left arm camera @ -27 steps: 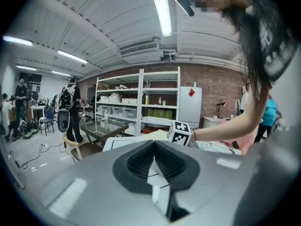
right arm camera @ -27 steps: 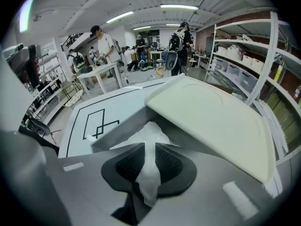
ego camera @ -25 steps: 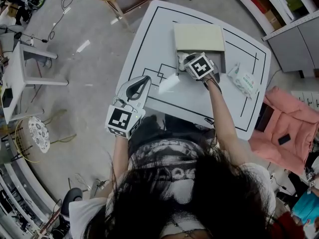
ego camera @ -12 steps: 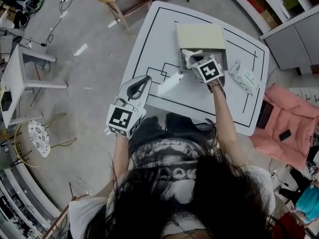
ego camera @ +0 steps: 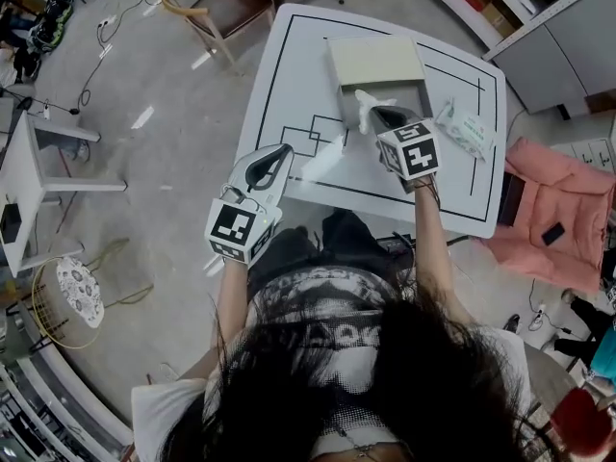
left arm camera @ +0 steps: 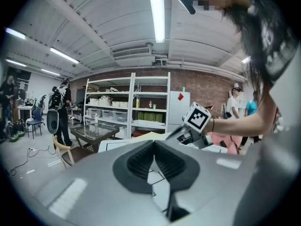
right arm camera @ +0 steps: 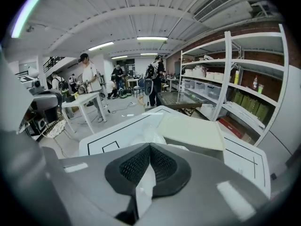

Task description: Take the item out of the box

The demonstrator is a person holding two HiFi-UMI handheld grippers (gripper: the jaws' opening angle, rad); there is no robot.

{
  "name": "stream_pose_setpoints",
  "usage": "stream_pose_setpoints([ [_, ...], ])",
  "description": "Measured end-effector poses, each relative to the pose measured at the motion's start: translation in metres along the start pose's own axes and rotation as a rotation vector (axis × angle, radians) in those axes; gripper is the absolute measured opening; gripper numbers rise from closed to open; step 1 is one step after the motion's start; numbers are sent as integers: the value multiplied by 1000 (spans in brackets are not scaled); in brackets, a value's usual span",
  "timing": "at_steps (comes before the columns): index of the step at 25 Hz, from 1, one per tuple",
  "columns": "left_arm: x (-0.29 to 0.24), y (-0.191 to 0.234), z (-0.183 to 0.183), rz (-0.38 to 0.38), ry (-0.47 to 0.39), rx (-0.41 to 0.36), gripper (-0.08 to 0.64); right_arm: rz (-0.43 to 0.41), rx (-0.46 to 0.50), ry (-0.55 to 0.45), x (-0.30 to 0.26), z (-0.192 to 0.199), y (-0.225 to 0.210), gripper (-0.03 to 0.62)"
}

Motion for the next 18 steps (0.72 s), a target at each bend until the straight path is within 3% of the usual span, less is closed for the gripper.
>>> stream_pose_setpoints([
  [9, 27, -16, 5, 111, -10, -30, 0, 57, -104, -90, 47, 16, 61, 6],
  [18, 69, -29, 21, 203, -7, -50, 0, 95, -212, -99, 71, 55, 125, 6],
])
Point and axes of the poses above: the fingertips, and each gripper's own axes: x backward along the fingers, y to its left, z out of its underside, the point moved 1 cm from there along x, backward along the fingers, and after that the axes turned 6 degrees about -z, right-handed, at the moved point
